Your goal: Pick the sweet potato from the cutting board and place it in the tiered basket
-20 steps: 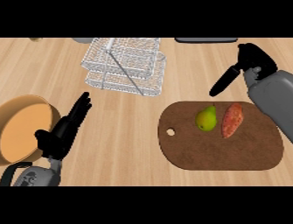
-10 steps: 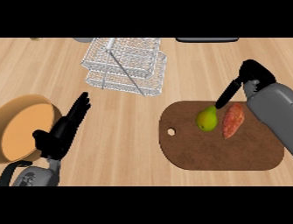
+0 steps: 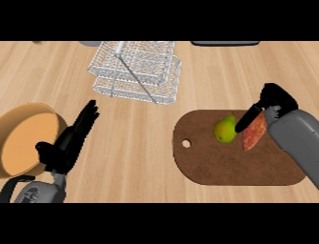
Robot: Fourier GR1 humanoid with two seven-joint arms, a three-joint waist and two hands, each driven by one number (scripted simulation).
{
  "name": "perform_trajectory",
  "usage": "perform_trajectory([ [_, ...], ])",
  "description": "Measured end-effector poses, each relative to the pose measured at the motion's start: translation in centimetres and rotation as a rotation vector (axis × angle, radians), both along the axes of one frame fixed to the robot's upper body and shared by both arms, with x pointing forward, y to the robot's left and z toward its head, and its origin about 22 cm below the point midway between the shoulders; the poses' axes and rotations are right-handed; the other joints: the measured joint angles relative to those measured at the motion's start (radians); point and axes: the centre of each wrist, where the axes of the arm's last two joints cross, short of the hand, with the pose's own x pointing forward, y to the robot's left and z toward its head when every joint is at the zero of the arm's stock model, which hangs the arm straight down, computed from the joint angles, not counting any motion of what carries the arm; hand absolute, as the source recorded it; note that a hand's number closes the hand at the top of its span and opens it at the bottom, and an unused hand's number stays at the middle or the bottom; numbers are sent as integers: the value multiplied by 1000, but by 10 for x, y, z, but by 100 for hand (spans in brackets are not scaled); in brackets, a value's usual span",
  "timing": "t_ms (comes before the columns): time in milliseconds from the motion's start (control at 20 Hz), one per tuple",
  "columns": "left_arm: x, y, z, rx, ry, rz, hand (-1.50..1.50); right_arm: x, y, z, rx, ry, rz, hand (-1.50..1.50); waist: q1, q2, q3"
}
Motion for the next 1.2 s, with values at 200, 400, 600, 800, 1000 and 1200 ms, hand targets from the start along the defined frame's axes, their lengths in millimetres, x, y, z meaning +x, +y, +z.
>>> perform_trajectory([
  [200,-1,0,3,6,2,-2,0,-8,-6,-11,8,10,-28,-150,0,0,0],
  [400,-1,0,4,5,-1,-7,0,-15,-6,-24,21,17,-43,-150,4,1,-1],
  [600,0,-4,1,0,-2,-7,0,-23,-12,-32,29,20,-56,-150,4,1,-2],
  [800,-1,-4,1,-3,3,-11,0,-32,-16,-42,36,25,-64,-150,6,1,-2],
  [1000,-3,-6,3,-3,1,-16,0,-34,-14,-46,50,9,-69,150,10,1,-3],
  [1200,3,-5,4,1,1,-21,0,-32,-16,-52,23,-65,-68,150,13,4,-2],
])
